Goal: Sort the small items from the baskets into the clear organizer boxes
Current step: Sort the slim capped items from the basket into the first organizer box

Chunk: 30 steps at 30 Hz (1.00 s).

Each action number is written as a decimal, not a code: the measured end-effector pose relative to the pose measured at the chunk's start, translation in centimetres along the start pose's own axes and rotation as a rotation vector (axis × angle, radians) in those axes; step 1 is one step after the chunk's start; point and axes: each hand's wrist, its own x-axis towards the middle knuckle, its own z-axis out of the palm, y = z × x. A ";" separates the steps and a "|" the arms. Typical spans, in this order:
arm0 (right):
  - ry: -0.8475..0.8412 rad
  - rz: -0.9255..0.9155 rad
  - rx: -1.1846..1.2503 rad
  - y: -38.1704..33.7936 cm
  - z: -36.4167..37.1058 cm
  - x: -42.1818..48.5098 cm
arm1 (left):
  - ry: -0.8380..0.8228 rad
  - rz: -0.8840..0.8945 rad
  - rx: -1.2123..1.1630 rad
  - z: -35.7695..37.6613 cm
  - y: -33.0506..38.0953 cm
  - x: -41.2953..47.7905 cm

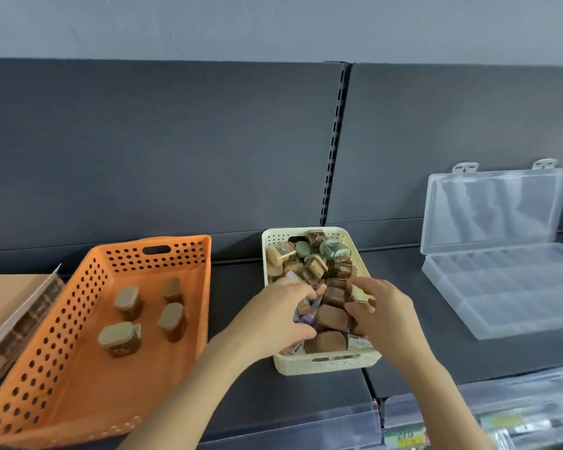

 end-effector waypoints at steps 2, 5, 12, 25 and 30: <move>-0.018 -0.009 -0.008 0.6 0.0 0.0 | -0.031 0.020 0.003 0.8 0.5 0.9; -0.026 -0.026 -0.024 1.1 -0.1 0.3 | -0.059 0.035 0.003 1.7 1.1 1.8; -0.059 -0.074 -0.007 0.9 0.2 0.7 | -0.050 0.021 0.006 2.6 0.9 2.1; 0.042 0.005 0.215 -1.1 0.5 1.2 | 0.420 -0.099 -0.137 -1.1 -1.4 -0.4; -0.115 0.153 0.826 -3.9 0.6 0.9 | 0.517 -0.152 -0.149 -3.6 -3.3 -3.1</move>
